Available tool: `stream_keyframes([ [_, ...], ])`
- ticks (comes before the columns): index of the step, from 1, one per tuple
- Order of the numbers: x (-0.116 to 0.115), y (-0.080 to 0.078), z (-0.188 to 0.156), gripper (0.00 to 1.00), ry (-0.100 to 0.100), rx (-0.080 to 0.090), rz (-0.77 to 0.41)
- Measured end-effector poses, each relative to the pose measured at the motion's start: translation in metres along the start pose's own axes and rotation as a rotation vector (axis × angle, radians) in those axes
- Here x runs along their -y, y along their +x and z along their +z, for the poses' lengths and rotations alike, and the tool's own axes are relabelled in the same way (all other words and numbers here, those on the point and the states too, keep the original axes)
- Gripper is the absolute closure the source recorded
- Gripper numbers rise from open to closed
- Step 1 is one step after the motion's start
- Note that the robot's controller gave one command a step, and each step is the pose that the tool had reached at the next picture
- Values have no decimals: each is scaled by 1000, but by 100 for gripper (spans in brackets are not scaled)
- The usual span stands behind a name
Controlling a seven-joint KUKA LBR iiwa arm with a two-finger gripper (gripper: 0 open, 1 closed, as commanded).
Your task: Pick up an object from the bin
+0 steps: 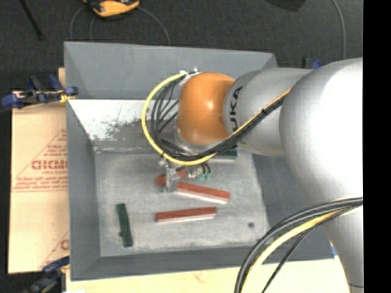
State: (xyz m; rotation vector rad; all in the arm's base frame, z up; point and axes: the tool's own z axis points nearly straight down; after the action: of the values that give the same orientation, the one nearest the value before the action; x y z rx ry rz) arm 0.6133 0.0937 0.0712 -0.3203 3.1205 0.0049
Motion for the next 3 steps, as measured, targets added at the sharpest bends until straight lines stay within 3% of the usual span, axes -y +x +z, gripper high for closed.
stream_keyframes([
  [1,0,0,0,0,0,0,1],
  [2,0,0,-1,100,0,1,3],
  [3,0,0,-1,100,0,1,3],
])
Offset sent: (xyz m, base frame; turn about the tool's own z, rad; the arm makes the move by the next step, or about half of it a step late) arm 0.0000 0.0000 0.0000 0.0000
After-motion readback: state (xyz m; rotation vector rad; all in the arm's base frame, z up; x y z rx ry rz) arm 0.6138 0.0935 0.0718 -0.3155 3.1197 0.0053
